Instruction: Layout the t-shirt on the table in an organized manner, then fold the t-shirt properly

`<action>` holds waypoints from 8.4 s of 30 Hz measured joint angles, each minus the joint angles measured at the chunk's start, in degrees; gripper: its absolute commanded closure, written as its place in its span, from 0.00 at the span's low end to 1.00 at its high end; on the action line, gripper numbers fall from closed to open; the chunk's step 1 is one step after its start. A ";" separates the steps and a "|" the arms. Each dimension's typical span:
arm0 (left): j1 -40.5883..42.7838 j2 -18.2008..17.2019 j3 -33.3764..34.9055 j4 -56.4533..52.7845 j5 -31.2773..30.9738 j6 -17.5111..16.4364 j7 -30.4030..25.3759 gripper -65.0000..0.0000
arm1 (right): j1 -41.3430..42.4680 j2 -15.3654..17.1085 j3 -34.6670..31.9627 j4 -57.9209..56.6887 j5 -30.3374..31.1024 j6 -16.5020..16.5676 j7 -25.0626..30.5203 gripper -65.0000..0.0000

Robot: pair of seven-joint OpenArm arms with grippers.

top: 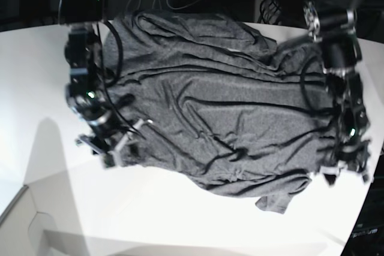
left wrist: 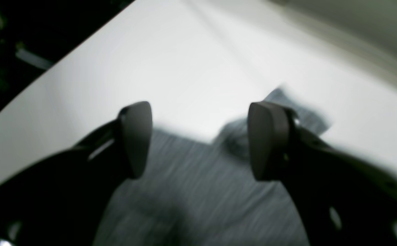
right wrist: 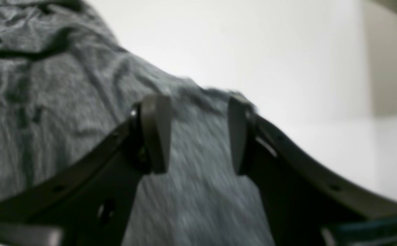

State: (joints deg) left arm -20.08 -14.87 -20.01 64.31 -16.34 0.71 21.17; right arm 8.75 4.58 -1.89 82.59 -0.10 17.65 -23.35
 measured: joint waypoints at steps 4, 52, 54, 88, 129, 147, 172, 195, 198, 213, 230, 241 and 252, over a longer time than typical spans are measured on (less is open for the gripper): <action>7.93 1.44 0.28 4.57 -0.15 -0.37 1.70 0.35 | 6.86 -1.25 -2.25 -11.23 -0.48 0.09 -0.39 0.58; -2.64 4.70 11.76 -3.58 0.04 -0.50 1.20 0.35 | 2.80 0.85 3.21 -17.66 0.13 -11.43 10.80 0.64; -6.73 4.83 16.94 -10.93 0.00 -0.90 1.95 0.35 | 1.40 0.42 2.97 -17.75 -0.07 -11.56 10.75 0.64; -33.42 1.33 20.48 -56.30 15.23 -0.68 -31.19 0.35 | -9.38 4.39 7.06 -2.27 -0.09 -11.54 7.23 0.64; -0.85 -0.31 20.96 -14.53 -12.85 -1.29 1.09 0.35 | -1.53 6.91 9.09 -3.63 0.22 -11.78 7.13 0.64; -18.36 0.92 20.87 -39.28 0.48 -0.66 -19.93 0.35 | -15.98 2.25 8.79 8.83 0.11 -11.54 6.25 0.64; 33.53 -3.06 5.79 31.95 -9.90 -0.57 15.78 0.35 | -24.00 0.13 8.94 11.61 0.09 -11.72 6.25 0.64; 23.04 -8.26 7.13 7.96 -9.68 -1.27 11.54 0.35 | -24.13 -1.40 8.74 8.17 0.15 -11.67 6.21 0.64; 20.98 -8.37 7.28 6.91 -9.42 -0.68 12.48 0.35 | -22.77 -1.38 8.74 5.57 0.02 -11.72 6.62 0.64; 17.46 -8.24 7.39 11.08 -7.23 -0.55 15.37 0.35 | -19.23 0.42 11.10 6.40 0.00 -11.63 5.53 0.64; 38.51 3.17 9.75 50.34 -8.63 -0.85 15.93 0.35 | -29.62 -2.97 19.15 27.74 0.13 -11.56 5.99 0.64; 48.81 2.67 12.63 47.87 -8.31 -0.50 16.06 0.35 | -31.32 -4.09 19.74 28.15 0.15 -11.58 6.01 0.64; 50.69 2.51 16.22 42.16 -8.13 -0.46 15.69 0.35 | -31.34 -4.74 19.45 28.15 0.13 -11.63 6.03 0.64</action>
State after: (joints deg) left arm 30.61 -12.36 -3.79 106.48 -24.47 0.25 36.86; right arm -22.59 -0.16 17.56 110.74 0.03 6.02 -17.32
